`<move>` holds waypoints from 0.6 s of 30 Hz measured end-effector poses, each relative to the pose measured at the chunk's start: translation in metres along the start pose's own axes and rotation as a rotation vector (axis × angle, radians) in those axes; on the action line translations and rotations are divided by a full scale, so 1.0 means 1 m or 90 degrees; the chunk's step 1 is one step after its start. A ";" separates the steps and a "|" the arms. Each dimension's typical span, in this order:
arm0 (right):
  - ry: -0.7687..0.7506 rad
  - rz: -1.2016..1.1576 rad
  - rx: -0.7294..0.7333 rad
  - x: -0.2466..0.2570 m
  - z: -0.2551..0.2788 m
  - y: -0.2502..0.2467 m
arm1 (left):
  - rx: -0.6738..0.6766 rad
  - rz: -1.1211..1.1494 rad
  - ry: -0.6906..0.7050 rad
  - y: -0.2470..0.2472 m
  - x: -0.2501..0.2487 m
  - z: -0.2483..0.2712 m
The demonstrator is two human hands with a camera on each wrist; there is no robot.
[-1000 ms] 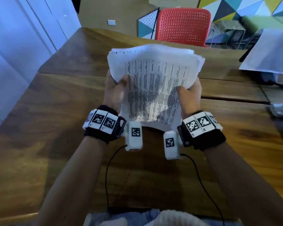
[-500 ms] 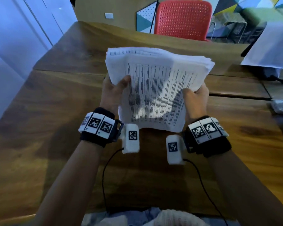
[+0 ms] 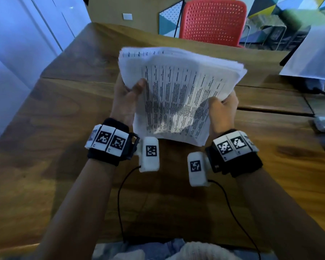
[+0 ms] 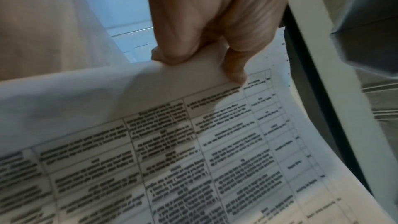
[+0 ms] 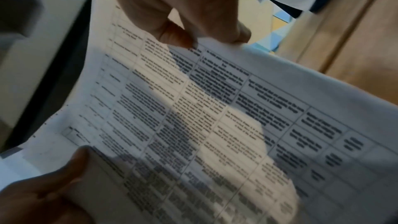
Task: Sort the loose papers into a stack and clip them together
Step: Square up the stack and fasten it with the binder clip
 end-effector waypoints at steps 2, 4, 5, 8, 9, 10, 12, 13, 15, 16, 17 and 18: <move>-0.054 -0.036 -0.006 0.019 -0.005 -0.003 | 0.014 0.016 0.020 -0.003 -0.015 -0.003; -0.083 -0.048 -0.011 0.026 -0.005 -0.006 | 0.015 0.007 0.005 -0.009 -0.020 -0.008; -0.088 -0.041 -0.012 0.025 -0.004 -0.006 | 0.013 -0.008 -0.012 -0.010 -0.019 -0.010; -0.078 0.021 -0.014 0.010 0.000 -0.009 | 0.044 -0.051 -0.077 -0.003 0.001 -0.004; -0.072 0.036 -0.013 0.005 0.001 -0.009 | 0.055 -0.049 -0.090 0.000 0.009 0.001; -0.067 0.044 -0.013 0.003 0.002 -0.009 | 0.063 -0.048 -0.097 0.001 0.016 0.004; -0.068 0.034 -0.023 0.011 0.004 -0.005 | 0.082 -0.044 -0.098 0.003 0.022 0.007; -0.093 0.030 -0.028 0.022 0.005 -0.002 | 0.086 -0.049 -0.096 0.002 0.023 0.006; -0.230 0.112 -0.037 0.057 0.005 0.008 | 0.093 -0.040 -0.092 0.001 0.023 0.005; -0.316 0.196 -0.022 0.072 0.005 0.017 | 0.086 -0.029 -0.090 0.001 0.023 0.005; -0.396 0.306 0.018 0.086 0.005 0.031 | 0.078 -0.016 -0.089 0.001 0.022 0.006; -0.451 0.444 0.096 0.092 0.005 0.049 | 0.071 -0.003 -0.084 0.002 0.021 0.007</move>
Point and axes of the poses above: each hand's wrist, its own z-axis away from the middle knuckle, its own y-axis out of the palm, x = y × z, the point moved 8 cm from there along -z, towards the middle knuckle, and after that the axes turned 8 degrees about -z, right-handed, at the moved point
